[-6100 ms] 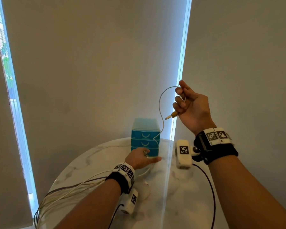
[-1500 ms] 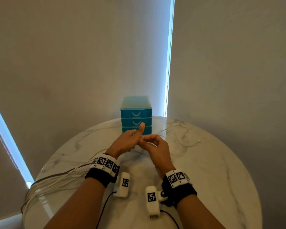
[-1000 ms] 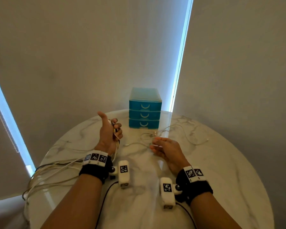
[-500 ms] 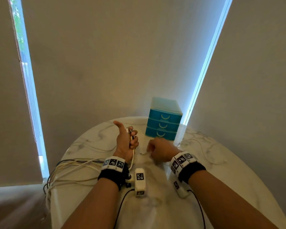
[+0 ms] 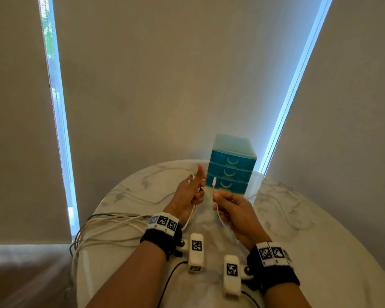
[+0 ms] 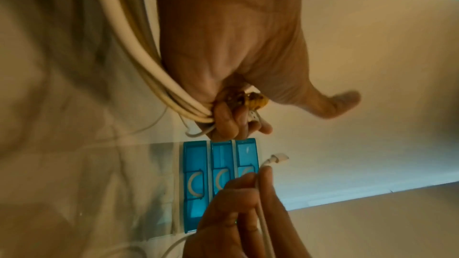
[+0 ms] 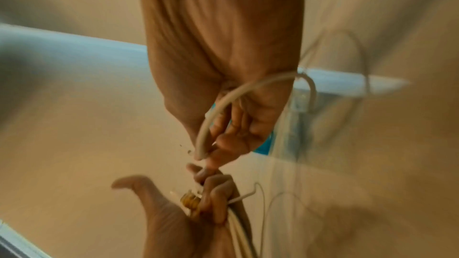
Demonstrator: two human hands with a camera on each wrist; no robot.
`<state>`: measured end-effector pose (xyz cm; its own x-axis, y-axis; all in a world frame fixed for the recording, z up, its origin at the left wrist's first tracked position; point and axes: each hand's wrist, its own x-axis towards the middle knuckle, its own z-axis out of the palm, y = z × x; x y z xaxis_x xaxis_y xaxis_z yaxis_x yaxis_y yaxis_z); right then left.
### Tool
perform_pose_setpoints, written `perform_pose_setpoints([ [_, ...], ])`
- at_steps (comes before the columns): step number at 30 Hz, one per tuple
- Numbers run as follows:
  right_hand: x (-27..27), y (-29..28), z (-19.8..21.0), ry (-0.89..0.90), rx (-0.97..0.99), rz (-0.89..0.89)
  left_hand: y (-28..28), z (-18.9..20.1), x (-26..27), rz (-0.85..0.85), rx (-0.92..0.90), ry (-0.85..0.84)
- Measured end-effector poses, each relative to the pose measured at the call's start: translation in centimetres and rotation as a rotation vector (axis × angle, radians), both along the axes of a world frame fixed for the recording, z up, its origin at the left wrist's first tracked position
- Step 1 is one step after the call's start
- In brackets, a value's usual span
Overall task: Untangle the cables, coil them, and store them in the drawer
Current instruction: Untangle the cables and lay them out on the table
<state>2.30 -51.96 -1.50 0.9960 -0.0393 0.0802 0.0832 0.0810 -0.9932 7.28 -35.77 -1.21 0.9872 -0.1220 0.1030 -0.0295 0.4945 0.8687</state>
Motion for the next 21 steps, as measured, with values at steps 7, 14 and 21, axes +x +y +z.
perform_pose_setpoints([
  [7,-0.7,0.0,-0.6,0.007,0.090,0.053,-0.8,0.4,-0.2,0.096,0.314,-0.086],
  [14,-1.0,0.1,-0.4,-0.023,0.072,0.016,-1.4,0.2,-0.2,0.069,0.512,-0.129],
  [21,0.0,-6.9,0.0,-0.086,-0.221,-0.532,0.2,0.2,0.4,0.223,-0.007,0.010],
])
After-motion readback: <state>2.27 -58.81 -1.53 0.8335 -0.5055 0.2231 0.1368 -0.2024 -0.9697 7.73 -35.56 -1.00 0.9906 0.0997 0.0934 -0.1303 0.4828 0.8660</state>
